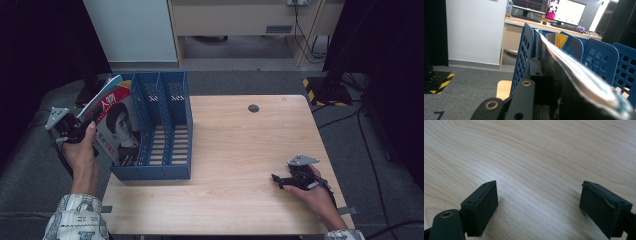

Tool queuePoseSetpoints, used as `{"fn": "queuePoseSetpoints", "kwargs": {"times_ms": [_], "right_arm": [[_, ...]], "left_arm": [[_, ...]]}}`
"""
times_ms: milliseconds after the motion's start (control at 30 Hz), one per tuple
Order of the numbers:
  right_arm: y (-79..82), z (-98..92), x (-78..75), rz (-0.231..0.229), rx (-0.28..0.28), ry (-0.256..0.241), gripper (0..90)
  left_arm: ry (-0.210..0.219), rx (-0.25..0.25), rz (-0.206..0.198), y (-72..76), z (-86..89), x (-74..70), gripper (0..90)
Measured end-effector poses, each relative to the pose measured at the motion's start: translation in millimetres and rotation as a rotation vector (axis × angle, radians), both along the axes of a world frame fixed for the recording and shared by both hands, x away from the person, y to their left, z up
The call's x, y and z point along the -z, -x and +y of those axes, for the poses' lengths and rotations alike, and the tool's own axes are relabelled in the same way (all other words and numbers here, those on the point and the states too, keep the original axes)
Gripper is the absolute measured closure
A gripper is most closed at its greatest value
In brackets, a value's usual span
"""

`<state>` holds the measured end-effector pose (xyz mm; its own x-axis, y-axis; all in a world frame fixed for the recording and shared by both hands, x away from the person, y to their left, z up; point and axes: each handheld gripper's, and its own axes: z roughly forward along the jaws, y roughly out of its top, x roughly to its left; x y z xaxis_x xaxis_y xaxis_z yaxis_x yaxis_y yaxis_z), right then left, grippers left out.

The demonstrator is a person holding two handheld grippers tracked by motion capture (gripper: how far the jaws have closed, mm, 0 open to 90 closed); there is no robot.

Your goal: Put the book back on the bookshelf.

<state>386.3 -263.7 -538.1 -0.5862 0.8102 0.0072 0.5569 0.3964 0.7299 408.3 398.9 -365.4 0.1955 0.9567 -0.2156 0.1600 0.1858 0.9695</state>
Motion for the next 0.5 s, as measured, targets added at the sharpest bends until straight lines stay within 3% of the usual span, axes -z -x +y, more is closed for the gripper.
{"fn": "queuePoseSetpoints", "kwargs": {"times_ms": [500], "right_arm": [[0.0,-0.1,0.0,0.0,0.0,0.0,15.1]], "left_arm": [[-0.037,-0.007,-0.036,-1.7,-2.7,-7.6,86.6]]}}
